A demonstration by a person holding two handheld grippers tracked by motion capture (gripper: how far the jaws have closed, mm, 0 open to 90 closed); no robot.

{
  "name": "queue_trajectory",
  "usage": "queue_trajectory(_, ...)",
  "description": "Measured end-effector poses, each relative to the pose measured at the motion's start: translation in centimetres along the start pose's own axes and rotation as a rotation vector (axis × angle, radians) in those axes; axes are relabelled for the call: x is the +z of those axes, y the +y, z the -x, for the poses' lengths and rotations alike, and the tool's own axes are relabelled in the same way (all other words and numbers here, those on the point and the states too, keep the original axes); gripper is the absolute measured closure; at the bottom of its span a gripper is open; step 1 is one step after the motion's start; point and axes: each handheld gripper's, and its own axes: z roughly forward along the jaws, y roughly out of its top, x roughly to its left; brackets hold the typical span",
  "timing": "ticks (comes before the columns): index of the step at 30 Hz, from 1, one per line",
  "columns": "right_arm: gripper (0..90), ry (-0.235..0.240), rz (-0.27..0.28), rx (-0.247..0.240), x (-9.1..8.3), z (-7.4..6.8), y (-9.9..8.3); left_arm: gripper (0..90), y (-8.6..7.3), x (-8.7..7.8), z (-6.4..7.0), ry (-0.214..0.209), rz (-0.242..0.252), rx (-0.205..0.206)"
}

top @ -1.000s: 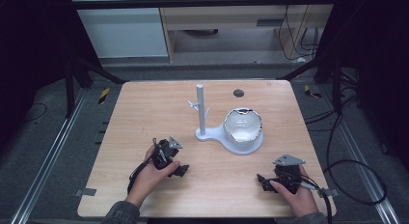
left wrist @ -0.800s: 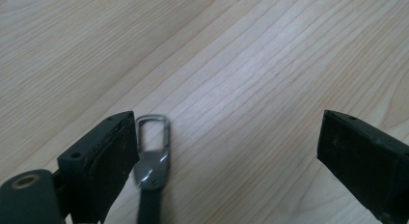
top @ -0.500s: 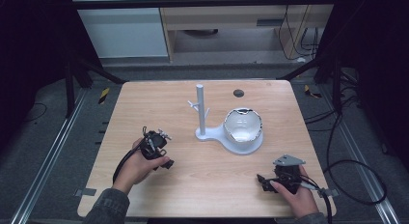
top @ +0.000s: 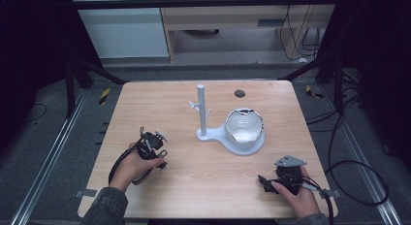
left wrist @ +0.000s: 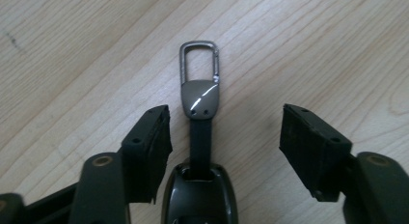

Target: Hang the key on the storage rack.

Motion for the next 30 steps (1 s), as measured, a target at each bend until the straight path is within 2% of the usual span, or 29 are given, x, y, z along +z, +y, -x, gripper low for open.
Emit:
queue_trajectory(6,0.4,0.000,0.001,-0.001,0.0,0.0,0.0,47.1,0.1,0.2,-0.6,-0.019,-0.018,0.002)
queue_trajectory(13,0.5,0.000,0.000,0.000,0.0,0.0,0.0,56.8,0.2,0.7,-1.1,-0.010,-0.049,0.000)
queue_trajectory(19,0.4,0.000,-0.001,0.000,0.0,0.0,0.0,61.2,0.3,0.6,-1.2,-0.005,-0.065,0.010)
queue_trajectory(30,0.5,0.001,-0.001,0.003,0.0,0.0,0.0,63.0,0.4,0.7,-1.2,-0.006,-0.082,0.021)
